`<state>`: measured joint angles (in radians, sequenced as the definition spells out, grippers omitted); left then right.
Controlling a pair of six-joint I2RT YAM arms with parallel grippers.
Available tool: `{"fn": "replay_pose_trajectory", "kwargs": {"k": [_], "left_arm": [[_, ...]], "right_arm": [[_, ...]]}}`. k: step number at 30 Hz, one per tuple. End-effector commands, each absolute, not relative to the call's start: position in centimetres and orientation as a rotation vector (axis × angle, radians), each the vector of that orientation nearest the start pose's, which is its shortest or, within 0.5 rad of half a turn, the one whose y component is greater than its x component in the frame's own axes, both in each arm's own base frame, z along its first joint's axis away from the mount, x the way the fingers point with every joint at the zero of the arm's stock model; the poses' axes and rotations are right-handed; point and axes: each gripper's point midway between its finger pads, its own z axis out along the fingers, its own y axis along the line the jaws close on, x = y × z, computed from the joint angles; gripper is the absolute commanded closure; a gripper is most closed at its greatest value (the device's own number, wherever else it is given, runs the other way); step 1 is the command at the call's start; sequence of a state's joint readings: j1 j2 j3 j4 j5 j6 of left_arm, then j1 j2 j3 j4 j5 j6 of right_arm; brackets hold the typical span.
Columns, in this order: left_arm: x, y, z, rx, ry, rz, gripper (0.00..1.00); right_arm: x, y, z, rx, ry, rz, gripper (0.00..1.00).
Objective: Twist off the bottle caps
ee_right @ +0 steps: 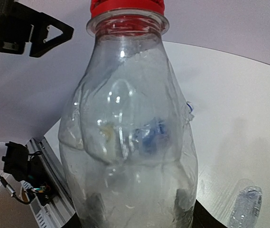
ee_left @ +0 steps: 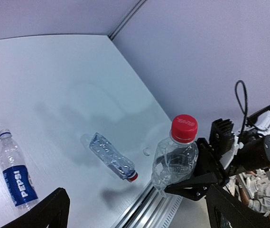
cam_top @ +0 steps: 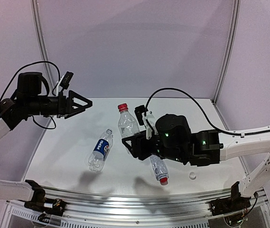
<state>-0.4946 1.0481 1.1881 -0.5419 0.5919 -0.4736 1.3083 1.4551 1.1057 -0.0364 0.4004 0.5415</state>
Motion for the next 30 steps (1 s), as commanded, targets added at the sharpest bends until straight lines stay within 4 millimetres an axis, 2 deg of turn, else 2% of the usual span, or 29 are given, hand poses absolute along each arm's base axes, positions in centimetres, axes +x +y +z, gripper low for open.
{"fn": "replay_pose_trajectory", "kwargs": {"k": [1,4,9,21,27,30], "left_arm": [[20.7,-24.5,37.8,0.623,1.877,-1.433,0.01],[19.9,-24.8,39.0,0.67,1.805,-1.518,0.03],[19.4,-25.5,40.5,0.721,1.741,-1.565,0.06],[20.3,-28.7,40.6,0.754,1.76,-1.573,0.17],[20.4,-30.3,40.5,0.799,1.77,-1.599,0.3],[20.4,-30.7,40.1,0.813,1.782,-1.61,0.42]], "right_arm": [[16.3,43.9,28.8,-0.536,1.853,1.144,0.68],[15.6,44.5,30.1,-0.535,1.796,1.307,0.68],[14.7,45.4,30.9,-0.566,1.751,1.416,0.68],[13.7,47.0,31.3,-0.657,1.742,1.503,0.68],[13.8,47.2,31.2,-0.665,1.754,1.495,0.68],[13.9,47.2,31.3,-0.668,1.753,1.493,0.68]]}}
